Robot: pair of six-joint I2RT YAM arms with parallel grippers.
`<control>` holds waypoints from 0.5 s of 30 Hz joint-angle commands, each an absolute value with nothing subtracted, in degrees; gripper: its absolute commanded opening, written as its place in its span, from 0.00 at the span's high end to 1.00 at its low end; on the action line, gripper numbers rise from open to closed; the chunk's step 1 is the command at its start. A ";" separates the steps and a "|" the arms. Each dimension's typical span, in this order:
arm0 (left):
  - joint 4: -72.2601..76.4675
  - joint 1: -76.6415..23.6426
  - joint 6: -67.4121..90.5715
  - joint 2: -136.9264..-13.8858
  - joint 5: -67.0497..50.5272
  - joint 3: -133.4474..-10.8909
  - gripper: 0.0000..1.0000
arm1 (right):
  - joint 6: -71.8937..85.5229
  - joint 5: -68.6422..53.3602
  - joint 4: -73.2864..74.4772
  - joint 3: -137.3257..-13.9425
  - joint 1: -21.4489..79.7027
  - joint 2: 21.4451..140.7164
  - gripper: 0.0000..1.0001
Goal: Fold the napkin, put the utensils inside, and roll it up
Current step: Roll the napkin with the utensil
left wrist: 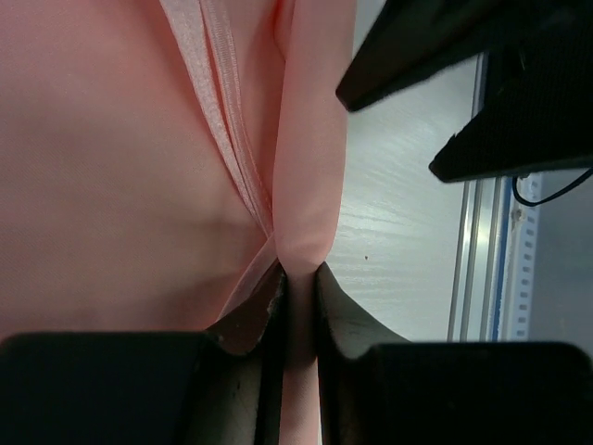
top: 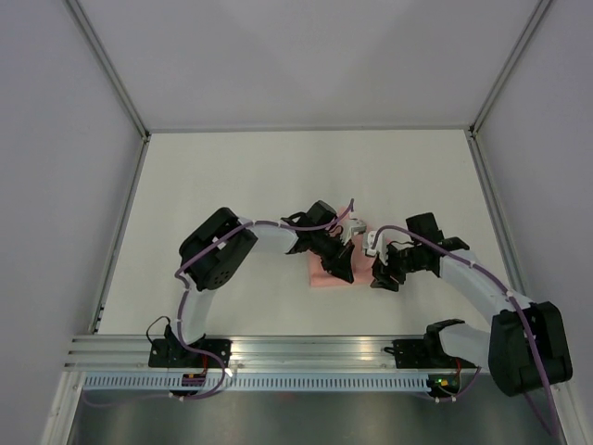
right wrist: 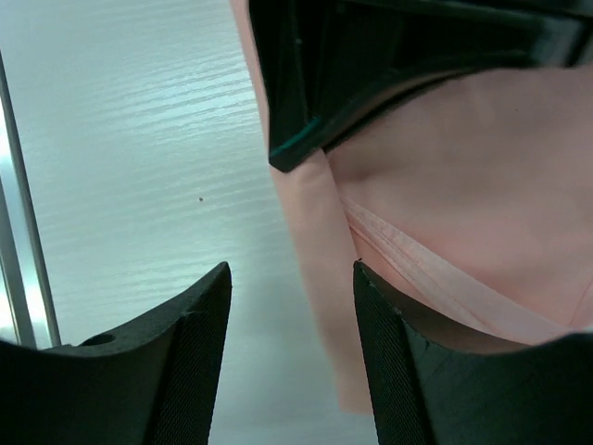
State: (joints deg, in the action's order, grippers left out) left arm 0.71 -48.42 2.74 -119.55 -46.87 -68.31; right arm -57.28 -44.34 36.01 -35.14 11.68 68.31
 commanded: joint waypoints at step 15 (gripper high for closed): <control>-14.06 -47.20 6.68 -129.55 -43.77 -68.20 0.98 | -48.60 -20.66 8.18 -22.94 34.27 62.49 0.40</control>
State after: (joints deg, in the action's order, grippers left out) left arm -3.11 -47.24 7.07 -123.42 -53.80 -71.61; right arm -49.84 -25.30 13.26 -23.68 32.80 62.06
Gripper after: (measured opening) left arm 0.196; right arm 0.602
